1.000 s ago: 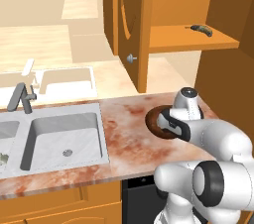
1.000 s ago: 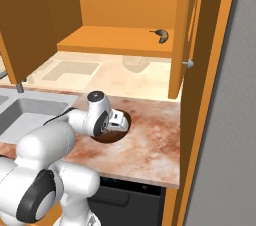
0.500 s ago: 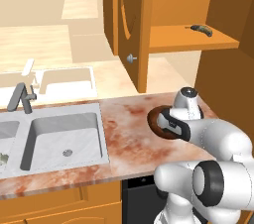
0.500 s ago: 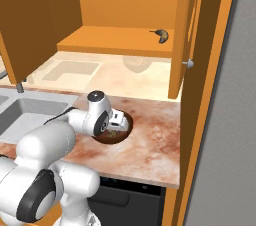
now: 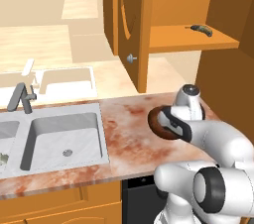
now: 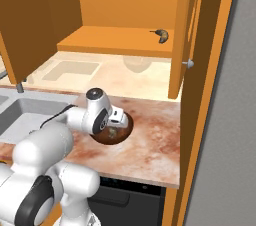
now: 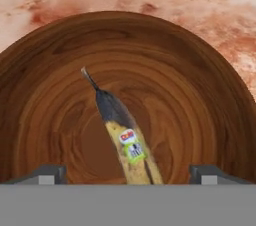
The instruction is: Pick the bananas from the cabinet and place them in one bowl. Pick the garlic from the sink and place it in the other bowl.
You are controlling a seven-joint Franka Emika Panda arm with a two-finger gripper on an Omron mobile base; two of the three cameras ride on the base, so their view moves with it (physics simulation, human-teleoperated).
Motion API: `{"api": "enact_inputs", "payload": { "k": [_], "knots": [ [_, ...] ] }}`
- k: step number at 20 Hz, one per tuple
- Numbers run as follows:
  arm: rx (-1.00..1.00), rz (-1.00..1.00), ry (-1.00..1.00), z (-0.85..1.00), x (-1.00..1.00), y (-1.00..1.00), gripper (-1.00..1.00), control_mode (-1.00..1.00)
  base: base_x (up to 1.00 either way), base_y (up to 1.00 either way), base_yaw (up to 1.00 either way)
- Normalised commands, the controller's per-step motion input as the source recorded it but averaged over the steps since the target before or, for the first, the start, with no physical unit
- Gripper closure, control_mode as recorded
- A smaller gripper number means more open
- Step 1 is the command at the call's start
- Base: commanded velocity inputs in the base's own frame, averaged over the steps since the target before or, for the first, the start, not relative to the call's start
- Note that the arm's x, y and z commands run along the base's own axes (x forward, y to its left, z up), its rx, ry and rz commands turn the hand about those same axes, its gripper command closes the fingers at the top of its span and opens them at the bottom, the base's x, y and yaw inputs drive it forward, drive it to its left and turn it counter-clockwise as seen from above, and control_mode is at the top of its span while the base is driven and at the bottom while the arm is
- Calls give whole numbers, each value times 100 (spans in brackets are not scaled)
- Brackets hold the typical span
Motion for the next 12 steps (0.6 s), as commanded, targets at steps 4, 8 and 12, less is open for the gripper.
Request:
{"api": "enact_inputs", "payload": {
  "k": [4, 8, 12],
  "knots": [
    [0, 0, -11, 35, -1, 0, -100, -100, 0, 0, 0],
    [-4, 0, -12, 28, -22, 0, -100, -100, 0, 0, 0],
    [-3, 0, -19, 35, -38, 0, -100, -100, 0, 0, 0]
  ]
}}
